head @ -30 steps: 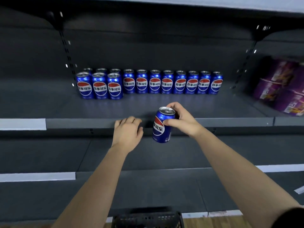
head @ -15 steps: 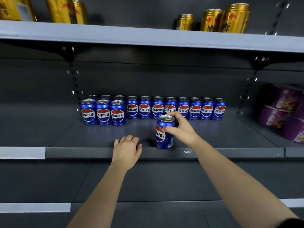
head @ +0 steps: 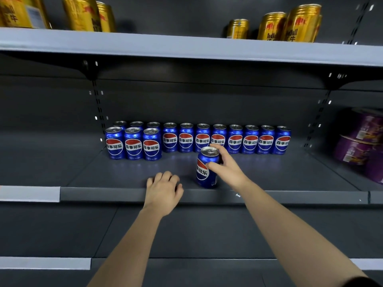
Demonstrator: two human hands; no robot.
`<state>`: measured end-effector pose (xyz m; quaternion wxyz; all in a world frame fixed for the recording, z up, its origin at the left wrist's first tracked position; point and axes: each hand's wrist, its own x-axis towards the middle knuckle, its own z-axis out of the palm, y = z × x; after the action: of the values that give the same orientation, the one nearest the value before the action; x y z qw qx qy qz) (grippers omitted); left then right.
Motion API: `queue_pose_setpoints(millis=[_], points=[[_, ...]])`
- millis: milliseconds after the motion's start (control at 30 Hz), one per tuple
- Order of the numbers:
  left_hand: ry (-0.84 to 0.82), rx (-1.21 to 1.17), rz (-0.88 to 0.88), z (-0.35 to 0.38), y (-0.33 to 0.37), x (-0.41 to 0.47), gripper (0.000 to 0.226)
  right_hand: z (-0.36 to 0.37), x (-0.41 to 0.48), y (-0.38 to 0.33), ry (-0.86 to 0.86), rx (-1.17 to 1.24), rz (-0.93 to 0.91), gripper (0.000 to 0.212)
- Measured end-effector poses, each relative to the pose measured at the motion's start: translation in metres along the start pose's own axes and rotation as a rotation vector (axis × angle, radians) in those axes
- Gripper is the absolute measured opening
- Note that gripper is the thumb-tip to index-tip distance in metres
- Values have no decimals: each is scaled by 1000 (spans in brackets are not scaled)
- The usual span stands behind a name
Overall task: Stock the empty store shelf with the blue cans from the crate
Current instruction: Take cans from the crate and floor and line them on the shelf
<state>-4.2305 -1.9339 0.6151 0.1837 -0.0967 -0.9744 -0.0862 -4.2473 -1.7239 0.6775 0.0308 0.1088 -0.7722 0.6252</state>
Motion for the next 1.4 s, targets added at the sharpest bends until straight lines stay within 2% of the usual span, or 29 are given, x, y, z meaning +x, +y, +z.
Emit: queue_pose_setpoints(millis=[100,200,333,433,533,800,900,1400], points=[[41,-9,-14,4,2,-1,37,6,-2,10,28,-192,-52,92],[37,0,6,4,-2,1,38,10,-2,15,147,-388,-88,102],[16,63,7,-1,-10,6,42,12,2,16,153,-282,-81,96],[18,66,-30,-2,-19,9,62,13,8,16,131,-280,-51,79],[62,48,-34,1,-25,13,77,18,15,19,119,-285,-58,73],[138,95,-39,12,-28,15,57,43,46,21,93,-353,-78,71],[155,95,-36,14,-29,15,55,56,58,21,98,-363,-67,66],[236,61,-45,19,-30,14,43,96,110,27,167,-410,-76,67]])
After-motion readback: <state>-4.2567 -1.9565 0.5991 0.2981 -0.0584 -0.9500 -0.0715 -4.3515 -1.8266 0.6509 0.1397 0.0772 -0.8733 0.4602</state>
